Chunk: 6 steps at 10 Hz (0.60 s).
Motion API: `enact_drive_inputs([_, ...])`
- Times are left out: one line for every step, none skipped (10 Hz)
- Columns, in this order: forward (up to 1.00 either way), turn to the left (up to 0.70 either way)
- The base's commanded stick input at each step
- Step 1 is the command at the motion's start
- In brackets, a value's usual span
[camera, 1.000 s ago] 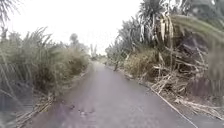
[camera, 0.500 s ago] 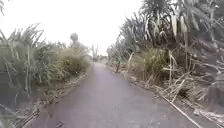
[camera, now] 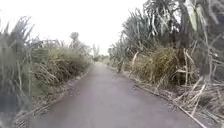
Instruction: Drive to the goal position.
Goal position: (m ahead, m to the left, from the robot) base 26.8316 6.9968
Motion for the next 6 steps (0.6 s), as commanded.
enact_drive_inputs([0.85,0.00])
enact_drive_inputs([0.85,0.00])
enact_drive_inputs([0.85,0.00])
enact_drive_inputs([0.85,0.00])
enact_drive_inputs([0.85,0.00])
enact_drive_inputs([0.85,0.00])
